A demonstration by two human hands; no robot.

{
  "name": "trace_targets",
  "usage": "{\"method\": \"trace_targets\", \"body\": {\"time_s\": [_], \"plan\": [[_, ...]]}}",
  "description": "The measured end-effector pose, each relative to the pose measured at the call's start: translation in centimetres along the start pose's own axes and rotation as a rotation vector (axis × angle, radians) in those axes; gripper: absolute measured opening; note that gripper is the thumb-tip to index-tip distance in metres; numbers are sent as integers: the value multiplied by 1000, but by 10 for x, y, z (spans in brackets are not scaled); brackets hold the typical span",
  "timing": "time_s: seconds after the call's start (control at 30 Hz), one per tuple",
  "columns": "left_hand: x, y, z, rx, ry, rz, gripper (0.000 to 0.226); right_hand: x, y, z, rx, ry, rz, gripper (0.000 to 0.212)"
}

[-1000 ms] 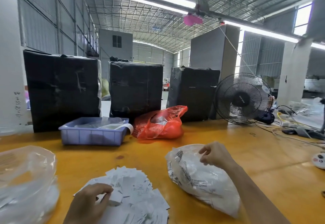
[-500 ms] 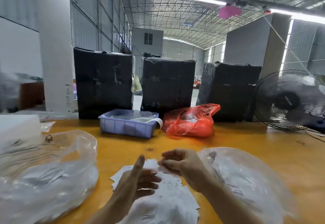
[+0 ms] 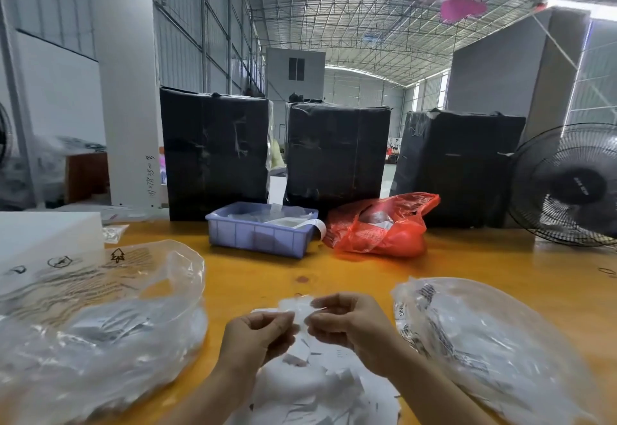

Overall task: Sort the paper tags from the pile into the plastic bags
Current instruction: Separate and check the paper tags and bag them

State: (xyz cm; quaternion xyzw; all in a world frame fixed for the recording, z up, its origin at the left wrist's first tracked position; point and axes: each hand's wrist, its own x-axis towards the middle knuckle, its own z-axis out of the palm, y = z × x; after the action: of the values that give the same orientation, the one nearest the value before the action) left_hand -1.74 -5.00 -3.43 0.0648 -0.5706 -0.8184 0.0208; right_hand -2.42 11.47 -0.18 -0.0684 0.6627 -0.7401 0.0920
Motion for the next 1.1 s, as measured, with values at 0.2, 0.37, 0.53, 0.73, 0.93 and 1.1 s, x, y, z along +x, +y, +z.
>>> {"method": "trace_targets", "body": {"time_s": [0.2, 0.37, 0.53, 0.73, 0.93, 1.1], "plan": [[-2, 2, -4, 80, -91, 14, 20, -3, 0, -3, -48, 31, -30, 6], [-8, 5, 0, 223, -241, 28, 37, -8, -2, 3, -276, -47, -136, 11], [-5, 1, -2, 293, -95, 144, 10, 1, 4, 1, -495, 199, -314, 4], [7, 0, -15, 166, 97, 119, 13, 8, 28, -3, -1074, 142, -460, 27], [9, -1, -16, 138, 70, 77, 22, 14, 47, 12, -1322, -3, -404, 51], [9, 0, -12, 37, 76, 55, 13, 9, 38, 11, -1094, 88, -535, 21]]}}
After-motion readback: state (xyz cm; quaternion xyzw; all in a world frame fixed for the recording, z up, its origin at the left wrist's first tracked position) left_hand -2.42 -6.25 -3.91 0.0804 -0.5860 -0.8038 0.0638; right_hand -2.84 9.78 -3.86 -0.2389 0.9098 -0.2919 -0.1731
